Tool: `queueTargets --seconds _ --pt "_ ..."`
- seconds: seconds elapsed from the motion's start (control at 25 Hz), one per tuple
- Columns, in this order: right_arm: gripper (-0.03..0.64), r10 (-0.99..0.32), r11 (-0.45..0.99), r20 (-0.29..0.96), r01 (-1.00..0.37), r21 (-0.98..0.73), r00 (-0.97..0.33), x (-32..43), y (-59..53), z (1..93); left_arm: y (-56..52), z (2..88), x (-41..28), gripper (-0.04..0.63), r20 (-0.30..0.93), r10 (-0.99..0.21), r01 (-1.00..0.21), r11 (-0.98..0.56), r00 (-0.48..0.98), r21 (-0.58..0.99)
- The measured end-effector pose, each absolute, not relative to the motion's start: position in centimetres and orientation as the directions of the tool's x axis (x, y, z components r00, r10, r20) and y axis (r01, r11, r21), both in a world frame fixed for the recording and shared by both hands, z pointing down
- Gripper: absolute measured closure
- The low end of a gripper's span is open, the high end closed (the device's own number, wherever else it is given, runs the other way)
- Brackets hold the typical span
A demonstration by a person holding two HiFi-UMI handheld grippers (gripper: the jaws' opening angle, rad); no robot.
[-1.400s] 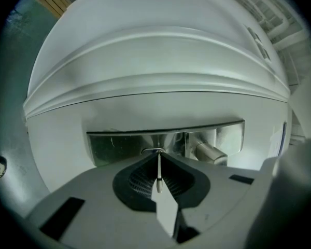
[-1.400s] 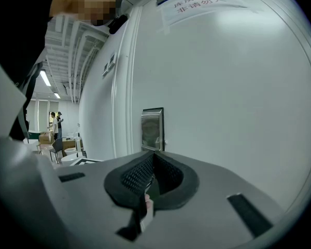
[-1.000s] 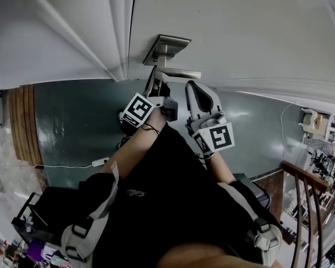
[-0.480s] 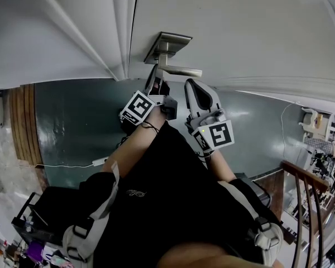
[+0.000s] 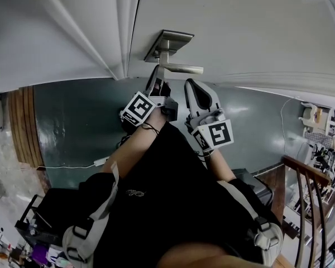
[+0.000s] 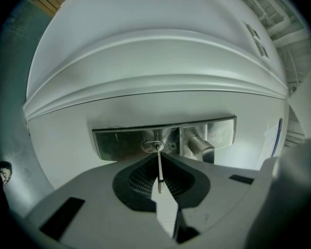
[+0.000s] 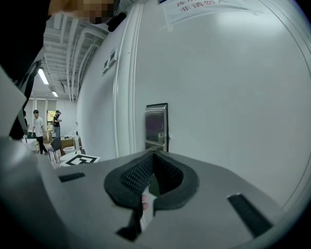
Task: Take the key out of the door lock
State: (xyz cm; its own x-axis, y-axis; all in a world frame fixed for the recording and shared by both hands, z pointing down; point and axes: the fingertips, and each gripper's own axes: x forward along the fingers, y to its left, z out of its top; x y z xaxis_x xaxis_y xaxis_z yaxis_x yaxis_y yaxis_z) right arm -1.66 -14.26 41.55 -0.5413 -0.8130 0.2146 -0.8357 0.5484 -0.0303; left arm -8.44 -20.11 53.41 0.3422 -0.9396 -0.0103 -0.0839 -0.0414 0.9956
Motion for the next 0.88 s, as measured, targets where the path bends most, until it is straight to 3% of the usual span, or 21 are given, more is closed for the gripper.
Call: queueTargets --seconds 0.52,0.88 --pt "0.609 -0.823 0.5 0.274 -0.863 -0.068 -0.498 -3.4 -12.9 44.7 -17.5 53.9 -10.8 0.56 -0.001 -0.899 -0.13 -0.065 0.438 0.989" --pt "0.609 -0.797 0.535 0.278 -0.84 -0.086 -0.536 -1.4 -11.0 45.9 -14.3 53.2 -11.1 0.56 0.03 -0.909 -0.304 -0.107 0.415 0.947"
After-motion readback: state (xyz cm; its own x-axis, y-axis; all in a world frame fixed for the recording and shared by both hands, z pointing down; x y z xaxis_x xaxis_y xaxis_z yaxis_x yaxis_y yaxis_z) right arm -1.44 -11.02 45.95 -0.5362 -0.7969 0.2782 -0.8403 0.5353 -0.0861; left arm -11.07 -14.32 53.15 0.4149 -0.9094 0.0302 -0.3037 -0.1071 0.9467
